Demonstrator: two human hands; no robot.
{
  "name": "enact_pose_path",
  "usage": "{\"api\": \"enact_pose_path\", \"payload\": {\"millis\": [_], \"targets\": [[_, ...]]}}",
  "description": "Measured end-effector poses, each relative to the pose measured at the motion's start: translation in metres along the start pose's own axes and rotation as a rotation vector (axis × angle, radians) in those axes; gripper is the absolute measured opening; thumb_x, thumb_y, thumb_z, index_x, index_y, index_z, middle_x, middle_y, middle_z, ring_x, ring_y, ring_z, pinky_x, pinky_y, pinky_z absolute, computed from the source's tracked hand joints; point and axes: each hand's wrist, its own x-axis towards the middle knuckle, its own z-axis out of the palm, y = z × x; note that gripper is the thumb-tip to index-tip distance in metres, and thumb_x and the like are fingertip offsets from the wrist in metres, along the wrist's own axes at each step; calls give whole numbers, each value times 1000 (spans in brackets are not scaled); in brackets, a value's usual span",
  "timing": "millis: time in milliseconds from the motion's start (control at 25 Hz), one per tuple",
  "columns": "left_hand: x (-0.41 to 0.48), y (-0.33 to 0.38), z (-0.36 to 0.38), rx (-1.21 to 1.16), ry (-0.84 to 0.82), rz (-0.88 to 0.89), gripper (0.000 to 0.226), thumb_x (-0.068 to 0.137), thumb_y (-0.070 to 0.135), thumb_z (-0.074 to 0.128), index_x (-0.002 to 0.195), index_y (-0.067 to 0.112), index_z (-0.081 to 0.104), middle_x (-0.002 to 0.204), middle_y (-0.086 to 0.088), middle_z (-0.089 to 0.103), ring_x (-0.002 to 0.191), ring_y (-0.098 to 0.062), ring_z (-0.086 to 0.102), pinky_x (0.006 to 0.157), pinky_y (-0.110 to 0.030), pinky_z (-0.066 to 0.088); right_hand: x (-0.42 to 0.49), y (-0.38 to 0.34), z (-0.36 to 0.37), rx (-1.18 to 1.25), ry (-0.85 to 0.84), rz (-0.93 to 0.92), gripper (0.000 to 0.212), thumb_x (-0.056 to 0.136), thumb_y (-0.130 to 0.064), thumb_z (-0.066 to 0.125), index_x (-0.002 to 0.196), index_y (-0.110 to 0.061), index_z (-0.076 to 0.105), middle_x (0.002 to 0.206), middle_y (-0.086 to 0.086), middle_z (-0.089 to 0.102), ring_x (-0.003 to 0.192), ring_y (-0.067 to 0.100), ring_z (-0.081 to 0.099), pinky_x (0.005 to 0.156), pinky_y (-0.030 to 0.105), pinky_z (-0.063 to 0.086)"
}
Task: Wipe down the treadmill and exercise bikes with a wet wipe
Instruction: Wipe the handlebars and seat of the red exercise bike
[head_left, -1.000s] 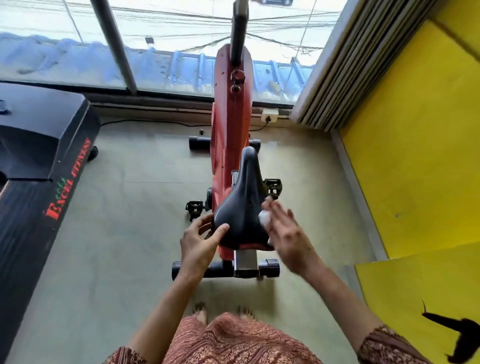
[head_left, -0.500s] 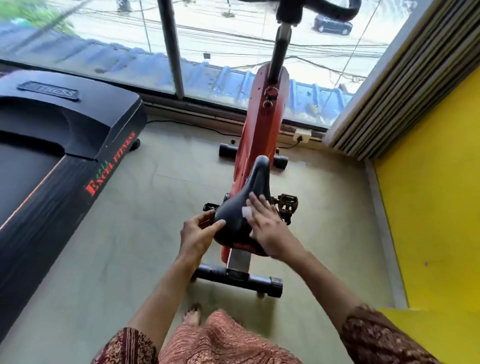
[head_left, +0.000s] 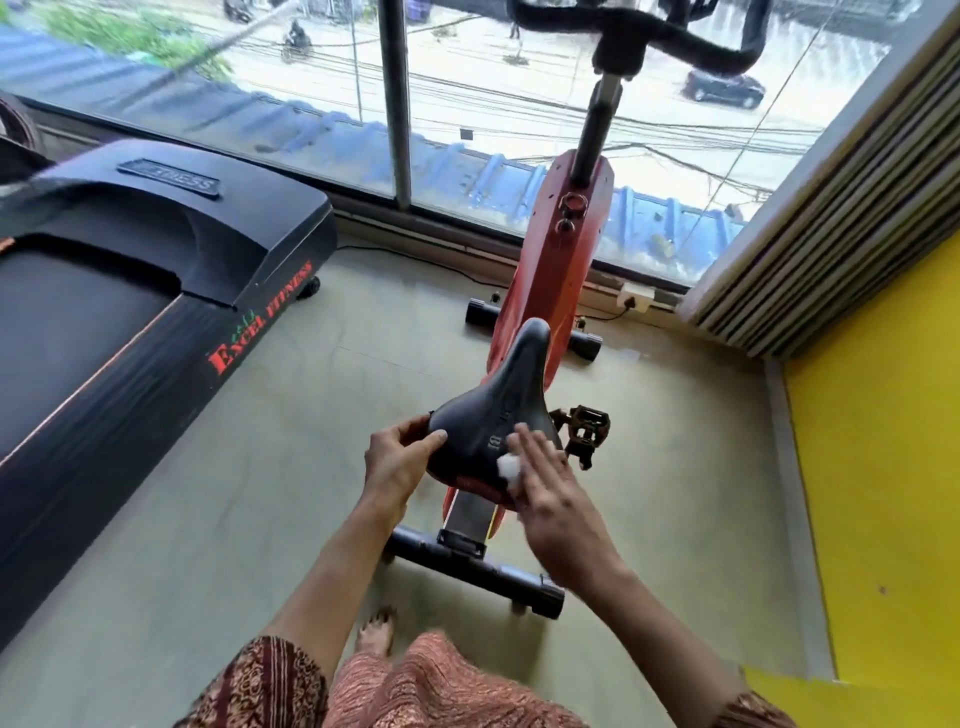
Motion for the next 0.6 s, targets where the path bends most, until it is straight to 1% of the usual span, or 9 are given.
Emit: {"api": "enact_pose_path", "payload": {"millis": [80,200,280,320,400,440,480,560,600], "targets": [[-3,4,4,21,46,-1,32,84,5,67,116,5,65,108,-8,68,94,-15,61,83,-20,44,24,10,-9,131,-90,150,51,104,-26,24,150,-7,11,158,3,2,146,13,-2,116,20,-6],[-9,11,7,149,112,66,33,84,9,66,117,6,65,110,-10,68,97,-19,62,90,-23,47,73,7,-7,183,-134,360,56,104,-28,22,149,-2,1,158,12,-8,146,19,-9,118,29,-6],[-14,14,9,350,151,236,32,84,7,65,115,7,66,109,-13,69,102,-25,64,92,-22,44,66,-8,4,127,-95,245,56,104,-28,23,149,-4,1,156,10,-13,144,20,-13,119,33,-7],[-16,15,10,422,148,341,31,83,4,64,114,6,67,110,-13,69,103,-26,64,90,-16,41,49,-14,11,78,-72,136,54,103,-28,24,150,-6,7,156,7,-9,144,20,-11,119,33,-7],[-20,16,11,482,111,477,31,81,0,66,111,4,68,111,-12,69,104,-25,64,85,-7,35,8,-16,14,12,-6,-27,50,102,-28,26,149,-8,23,157,5,9,146,19,3,119,33,1],[-20,16,11,488,99,502,30,81,1,68,110,4,69,111,-12,69,104,-25,65,85,-5,34,-2,-11,12,32,10,-39,50,102,-29,26,148,-9,25,156,3,13,146,18,7,119,32,4],[-19,15,11,485,95,504,29,81,3,69,110,4,69,111,-11,69,104,-24,64,86,-5,33,-2,-6,8,86,25,-1,50,103,-29,26,148,-10,21,156,1,10,146,16,3,119,31,3],[-18,14,12,475,86,490,26,83,5,68,109,4,70,112,-10,69,105,-22,64,86,-5,34,16,-1,2,202,-37,128,50,104,-22,27,149,-9,11,156,-2,0,144,11,-9,118,26,-5],[-18,15,13,467,81,481,25,83,6,68,108,4,70,111,-10,69,103,-22,64,86,-6,35,29,-2,0,222,-49,188,51,103,-16,28,149,-8,8,157,1,-3,144,12,-11,116,23,-9]]}}
